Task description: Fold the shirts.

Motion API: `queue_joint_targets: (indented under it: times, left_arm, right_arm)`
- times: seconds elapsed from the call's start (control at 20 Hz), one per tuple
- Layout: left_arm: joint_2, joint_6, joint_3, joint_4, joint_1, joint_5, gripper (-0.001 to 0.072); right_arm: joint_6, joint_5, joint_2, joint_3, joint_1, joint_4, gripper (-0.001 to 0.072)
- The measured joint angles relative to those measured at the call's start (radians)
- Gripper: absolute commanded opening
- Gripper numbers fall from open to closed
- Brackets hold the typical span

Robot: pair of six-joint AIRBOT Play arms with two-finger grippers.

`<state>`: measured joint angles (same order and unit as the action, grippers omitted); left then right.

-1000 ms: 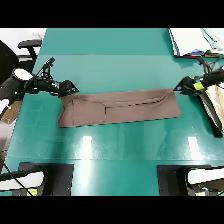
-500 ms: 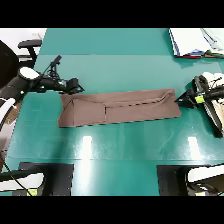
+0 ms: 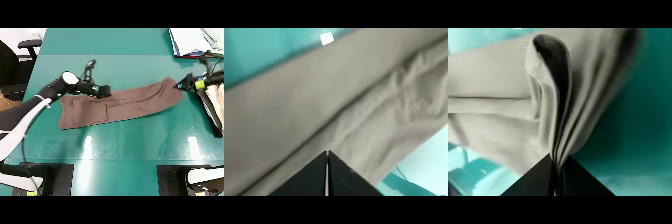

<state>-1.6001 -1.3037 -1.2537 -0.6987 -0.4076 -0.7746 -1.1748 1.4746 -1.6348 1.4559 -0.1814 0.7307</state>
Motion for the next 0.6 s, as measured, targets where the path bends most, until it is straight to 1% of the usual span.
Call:
queue_joint_targets:
  times: [0.15, 0.3, 0.6]
  left_arm:
    - [-0.109, -0.015, -0.098, 0.000, -0.076, 0.003, 0.0024]
    - [-0.199, -0.035, -0.180, -0.004, -0.124, -0.009, 0.0024]
    - [-0.270, -0.096, -0.244, -0.045, -0.150, -0.018, 0.0024]
  right_arm:
    - [-0.021, 0.027, 0.083, 0.079, 0.048, -0.066, 0.0012]
    - [-0.039, 0.040, 0.151, 0.150, 0.123, -0.090, 0.0013]
    - [-0.077, 0.026, 0.206, 0.282, 0.290, -0.117, 0.0013]
